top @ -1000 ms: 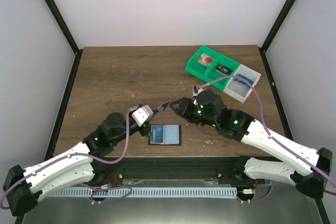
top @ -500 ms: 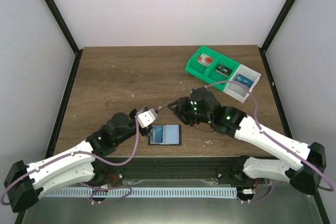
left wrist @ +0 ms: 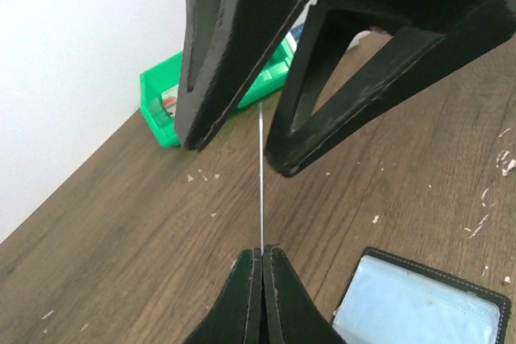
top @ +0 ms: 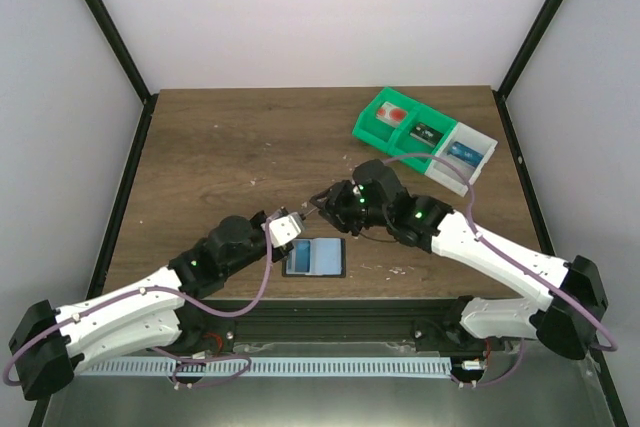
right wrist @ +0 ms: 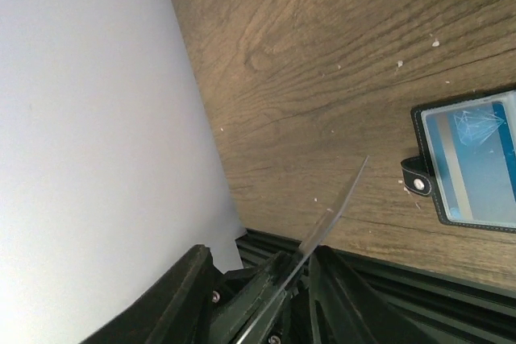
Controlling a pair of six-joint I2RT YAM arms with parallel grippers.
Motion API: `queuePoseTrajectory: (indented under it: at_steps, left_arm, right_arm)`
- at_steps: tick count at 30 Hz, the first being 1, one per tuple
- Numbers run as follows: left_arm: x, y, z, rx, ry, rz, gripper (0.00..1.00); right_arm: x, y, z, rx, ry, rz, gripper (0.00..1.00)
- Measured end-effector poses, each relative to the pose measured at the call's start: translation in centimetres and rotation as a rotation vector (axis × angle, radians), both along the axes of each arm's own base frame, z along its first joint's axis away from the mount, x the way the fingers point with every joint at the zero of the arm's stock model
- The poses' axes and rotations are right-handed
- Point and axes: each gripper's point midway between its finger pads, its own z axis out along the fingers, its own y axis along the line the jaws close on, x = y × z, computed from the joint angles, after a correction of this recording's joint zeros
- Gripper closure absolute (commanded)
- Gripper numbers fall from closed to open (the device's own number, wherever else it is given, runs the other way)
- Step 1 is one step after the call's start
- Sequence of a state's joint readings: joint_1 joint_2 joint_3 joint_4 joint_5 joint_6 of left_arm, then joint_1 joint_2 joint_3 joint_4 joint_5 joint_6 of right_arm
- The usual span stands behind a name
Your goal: Take the credit cards out of the card holder
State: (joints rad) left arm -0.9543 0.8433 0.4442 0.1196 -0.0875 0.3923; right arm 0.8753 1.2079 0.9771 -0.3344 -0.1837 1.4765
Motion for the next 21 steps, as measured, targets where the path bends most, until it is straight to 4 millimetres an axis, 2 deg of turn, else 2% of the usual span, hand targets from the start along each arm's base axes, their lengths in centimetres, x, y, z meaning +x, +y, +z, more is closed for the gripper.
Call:
queuePoseTrajectory:
  at_steps: [3,6,8,9,12,13,15,17,21]
  left_arm:
    - [-0.2,-0.1,-0.2,0.009,-0.003,-0.002,1.0]
    - [-0.2,0.0,-0.4,0.016,-0.003,0.004,1.0]
    - [-0.1,0.2,-0.7,0.027,-0.002,0.012,0.99]
    - [-0.1,0.2,-0.7,0.03,-0.002,0.014,0.91]
    - [0.2,0.5,-0.9,0.021,0.016,0.047,0.56]
    - [0.3,0.6,-0.8,0.012,0.024,0.064,0.5]
    - [0.7,1.0,-0.7,-0.034,0.074,0.111,0.41]
    - [1.0,1.5,-0.4,-0.109,0.163,0.157,0.37]
    - [2.0,3.1,2.2,-0.362,0.35,0.215,0.29]
  right_arm:
    - [0.0,0.5,-0.5,0.005,0.017,0.018,0.76]
    - [-0.3,0.6,-1.1,0.009,0.029,0.034,0.98]
    - [-0.4,0.7,-1.4,0.015,0.031,0.045,1.0]
    - [-0.4,0.7,-1.6,0.015,0.03,0.049,1.0]
    - [-0.3,0.9,-1.7,0.021,-0.02,0.073,0.99]
    - [-0.3,0.8,-1.9,0.017,-0.045,0.086,0.99]
    - [-0.4,0.4,-2.5,-0.005,-0.121,0.115,1.0]
    - [-0.6,-0.5,-3.0,-0.035,-0.205,0.136,0.99]
    - [-1.4,-2.9,-2.4,-0.061,-0.412,0.156,1.0]
